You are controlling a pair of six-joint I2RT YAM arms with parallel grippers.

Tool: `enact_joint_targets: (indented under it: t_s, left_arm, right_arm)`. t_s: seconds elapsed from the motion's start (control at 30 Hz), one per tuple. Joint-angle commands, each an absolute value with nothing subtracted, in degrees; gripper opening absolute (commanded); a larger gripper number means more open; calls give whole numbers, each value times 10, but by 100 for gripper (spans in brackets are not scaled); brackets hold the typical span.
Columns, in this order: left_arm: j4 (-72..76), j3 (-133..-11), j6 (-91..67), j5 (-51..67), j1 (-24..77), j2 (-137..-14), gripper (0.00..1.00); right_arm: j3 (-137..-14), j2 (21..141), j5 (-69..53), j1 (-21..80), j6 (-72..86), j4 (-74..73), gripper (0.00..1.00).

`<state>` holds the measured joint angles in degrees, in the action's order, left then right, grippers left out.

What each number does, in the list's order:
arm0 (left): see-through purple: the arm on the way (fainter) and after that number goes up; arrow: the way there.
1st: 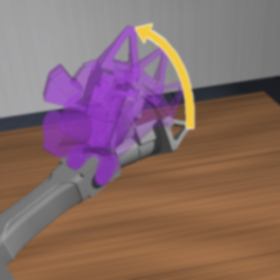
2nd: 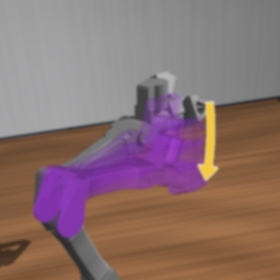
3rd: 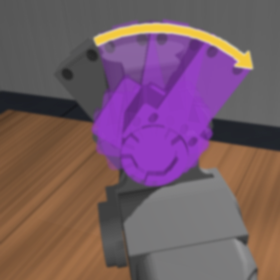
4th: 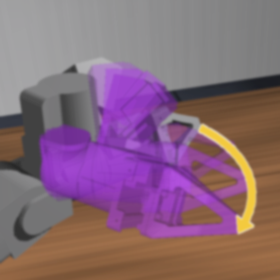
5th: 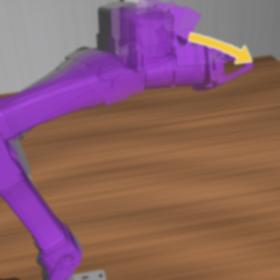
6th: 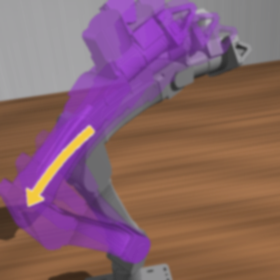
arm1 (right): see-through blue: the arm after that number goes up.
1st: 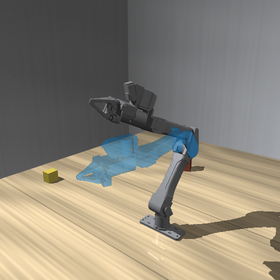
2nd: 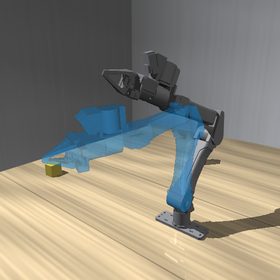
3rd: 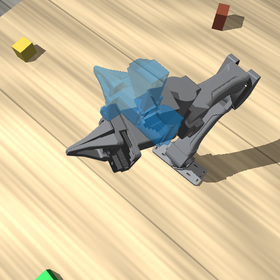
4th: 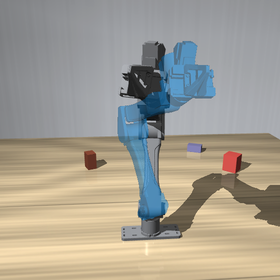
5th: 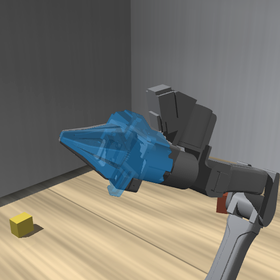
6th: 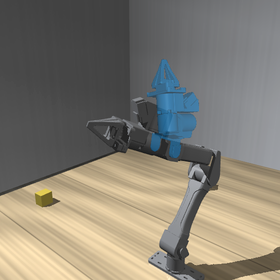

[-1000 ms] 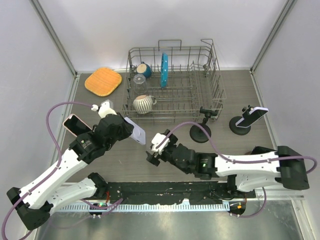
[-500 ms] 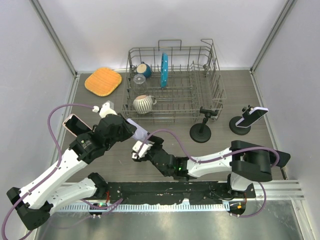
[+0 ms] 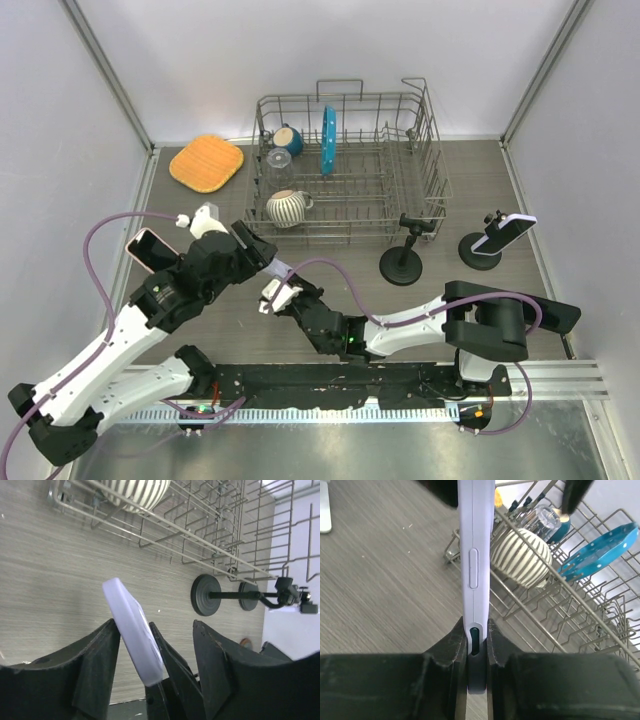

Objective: Remove the phone from the phone stand

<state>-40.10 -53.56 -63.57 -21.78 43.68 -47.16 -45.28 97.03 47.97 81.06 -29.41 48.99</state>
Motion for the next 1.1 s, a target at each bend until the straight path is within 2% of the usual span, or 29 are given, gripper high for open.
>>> enact_joint_targets:
  t_s: [0.0, 0.07, 0.17, 0.27, 0.53, 0.7, 1.07]
  left_arm:
    - [-363, -551, -582, -248, 439, -439, 72]
    - [-342, -550, -516, -257, 439, -422, 86]
    - [-317, -555, -417, -277, 439, -392, 95]
    - [-302, -566, -344, -307, 439, -361, 98]
    - [-230, -516, -158, -373, 439, -276, 100]
    - [-199, -447, -144, -384, 439, -238, 100]
    - [-202, -420, -138, -383, 422, -225, 100]
  right_arm:
    - [-471, 932, 479, 816, -231, 465, 1]
    - [-467, 916, 474, 816, -194, 426, 1]
    - [-467, 890, 456, 813, -122, 355, 1]
    - [-462, 861, 418, 806, -51, 286, 1]
    - [-454, 814, 211, 691, 287, 156, 1]
    - [-451, 826, 142, 661, 372, 174, 1]
    - [-481, 981, 61, 653, 538, 310, 1]
